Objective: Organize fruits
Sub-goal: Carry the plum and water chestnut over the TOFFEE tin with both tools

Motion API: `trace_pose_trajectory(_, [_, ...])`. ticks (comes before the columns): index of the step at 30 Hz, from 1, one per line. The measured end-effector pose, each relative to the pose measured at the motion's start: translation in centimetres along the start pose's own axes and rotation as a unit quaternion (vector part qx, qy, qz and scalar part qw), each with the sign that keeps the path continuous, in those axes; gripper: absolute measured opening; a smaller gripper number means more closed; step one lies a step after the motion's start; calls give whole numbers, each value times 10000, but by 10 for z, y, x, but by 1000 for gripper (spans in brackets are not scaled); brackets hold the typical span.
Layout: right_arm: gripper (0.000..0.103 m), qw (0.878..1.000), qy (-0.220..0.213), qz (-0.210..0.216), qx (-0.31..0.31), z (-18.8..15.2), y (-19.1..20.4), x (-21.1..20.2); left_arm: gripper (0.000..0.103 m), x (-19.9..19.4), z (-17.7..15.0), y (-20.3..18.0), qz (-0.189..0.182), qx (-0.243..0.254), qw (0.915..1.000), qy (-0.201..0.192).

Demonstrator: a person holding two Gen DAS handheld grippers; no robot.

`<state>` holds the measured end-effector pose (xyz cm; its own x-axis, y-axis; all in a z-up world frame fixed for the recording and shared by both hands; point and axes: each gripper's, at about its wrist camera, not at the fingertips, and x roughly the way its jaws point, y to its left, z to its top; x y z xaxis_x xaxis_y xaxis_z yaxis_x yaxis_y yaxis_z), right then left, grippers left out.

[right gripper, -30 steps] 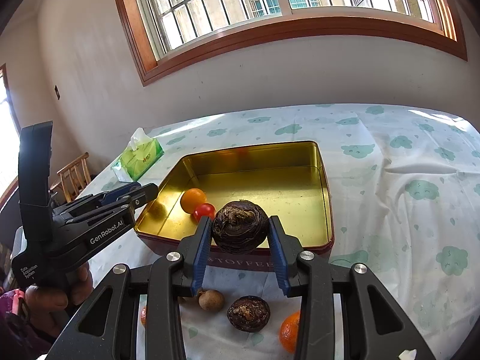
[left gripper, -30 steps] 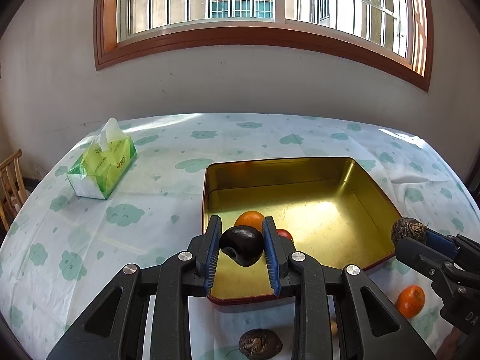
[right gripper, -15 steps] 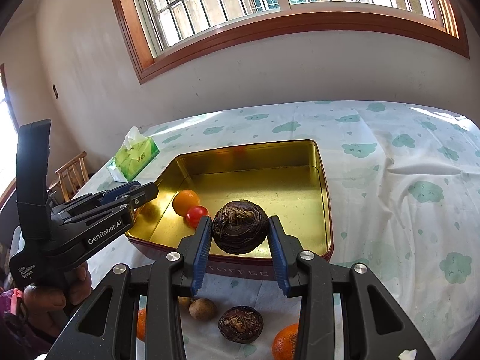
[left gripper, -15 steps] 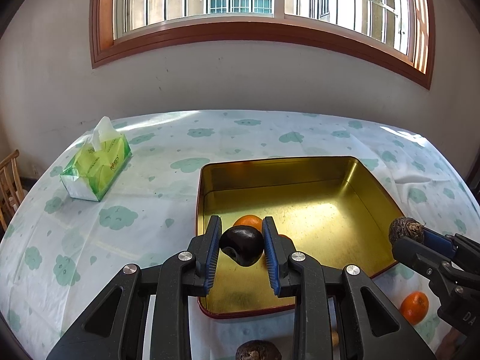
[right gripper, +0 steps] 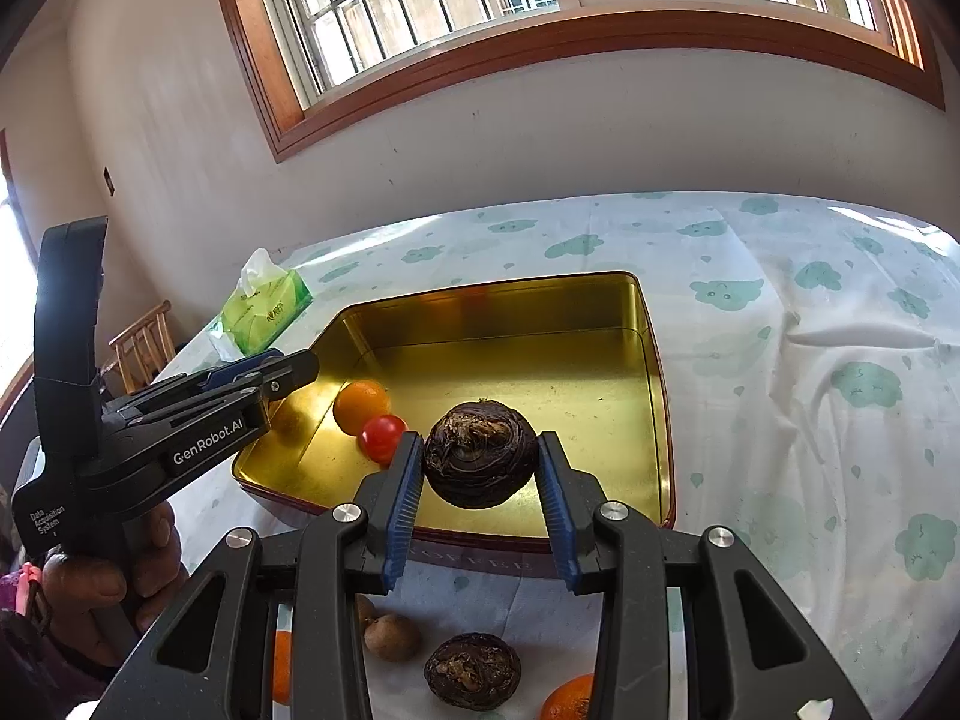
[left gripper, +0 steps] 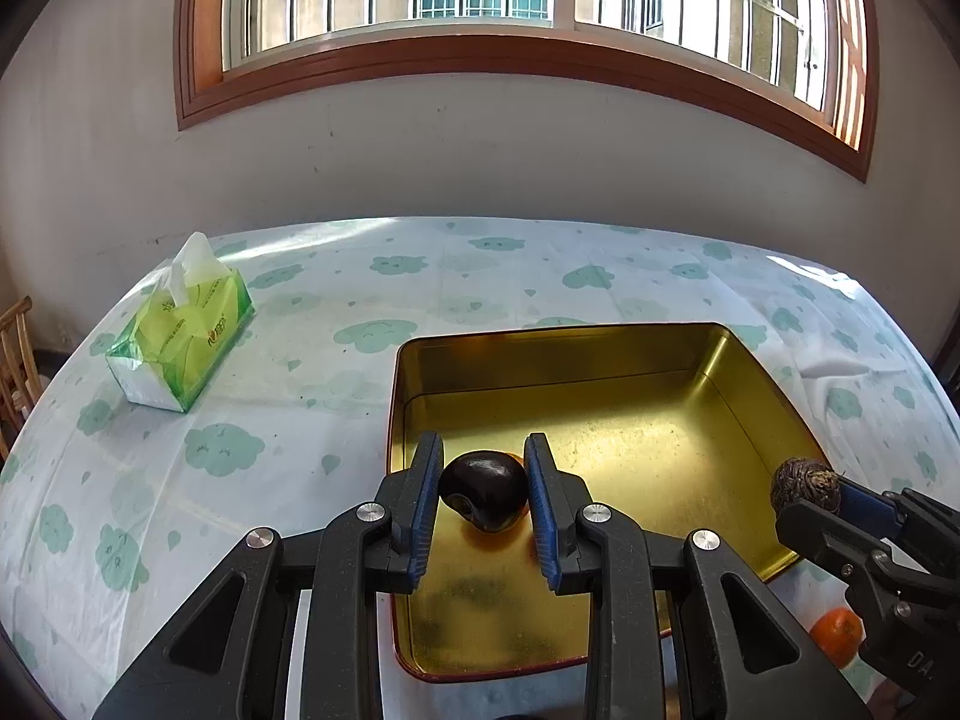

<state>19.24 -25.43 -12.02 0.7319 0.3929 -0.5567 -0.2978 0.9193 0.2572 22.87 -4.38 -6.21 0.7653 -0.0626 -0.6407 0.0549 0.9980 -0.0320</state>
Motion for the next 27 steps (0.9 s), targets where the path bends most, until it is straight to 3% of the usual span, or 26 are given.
trace_pose_trajectory(27, [36, 9998, 152, -99, -23, 25, -11, 34, 29, 35, 28, -10, -2, 46, 9999, 110])
